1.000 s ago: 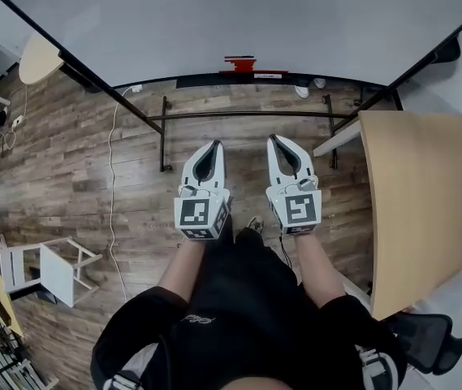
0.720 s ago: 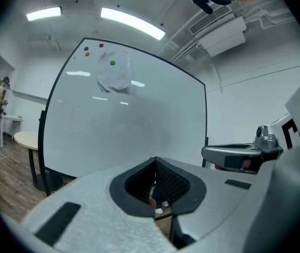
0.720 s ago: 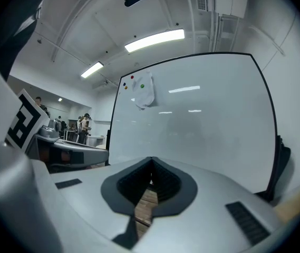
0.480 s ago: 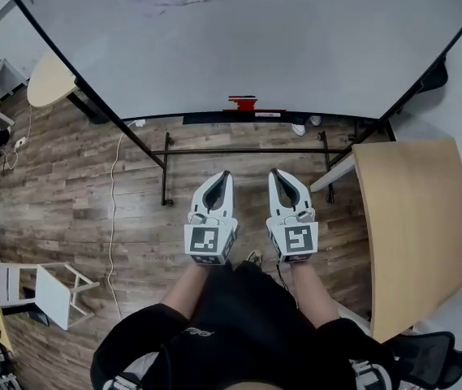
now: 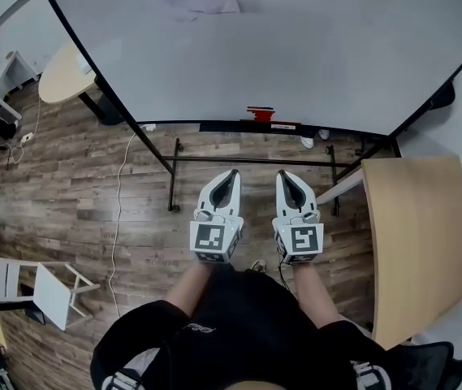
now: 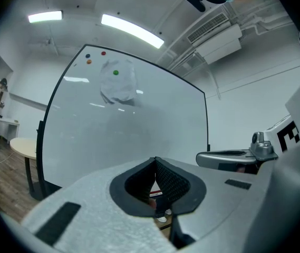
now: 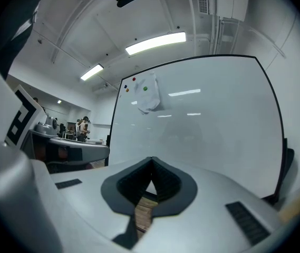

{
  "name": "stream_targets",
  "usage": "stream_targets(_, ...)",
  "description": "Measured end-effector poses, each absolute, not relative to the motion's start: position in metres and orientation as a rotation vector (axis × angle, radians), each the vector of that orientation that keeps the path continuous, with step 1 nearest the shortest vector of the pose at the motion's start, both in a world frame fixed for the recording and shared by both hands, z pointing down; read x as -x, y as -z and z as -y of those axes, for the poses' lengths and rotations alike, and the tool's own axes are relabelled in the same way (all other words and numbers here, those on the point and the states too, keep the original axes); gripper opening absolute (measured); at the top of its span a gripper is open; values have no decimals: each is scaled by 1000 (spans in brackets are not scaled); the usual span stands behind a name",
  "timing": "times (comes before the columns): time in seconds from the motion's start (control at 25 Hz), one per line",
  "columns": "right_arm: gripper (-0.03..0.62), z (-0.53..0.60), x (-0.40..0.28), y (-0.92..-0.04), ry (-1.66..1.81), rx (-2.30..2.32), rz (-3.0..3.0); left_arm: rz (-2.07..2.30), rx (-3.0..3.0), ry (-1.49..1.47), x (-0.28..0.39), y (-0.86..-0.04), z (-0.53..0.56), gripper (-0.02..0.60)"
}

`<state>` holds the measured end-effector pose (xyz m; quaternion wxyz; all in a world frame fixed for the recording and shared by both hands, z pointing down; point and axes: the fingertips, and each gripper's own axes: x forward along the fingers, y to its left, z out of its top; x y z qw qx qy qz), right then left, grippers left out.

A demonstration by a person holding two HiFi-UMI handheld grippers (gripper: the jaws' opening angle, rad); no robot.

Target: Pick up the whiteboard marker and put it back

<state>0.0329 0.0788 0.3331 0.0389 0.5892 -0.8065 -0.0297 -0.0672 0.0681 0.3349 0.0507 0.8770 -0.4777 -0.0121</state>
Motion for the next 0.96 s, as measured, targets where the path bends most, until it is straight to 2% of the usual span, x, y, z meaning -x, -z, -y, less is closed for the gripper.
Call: stream_targets(0.96,0,-80,-21,-327,141,-1782,2467,1469,-2671,17,79,-336,-75,5)
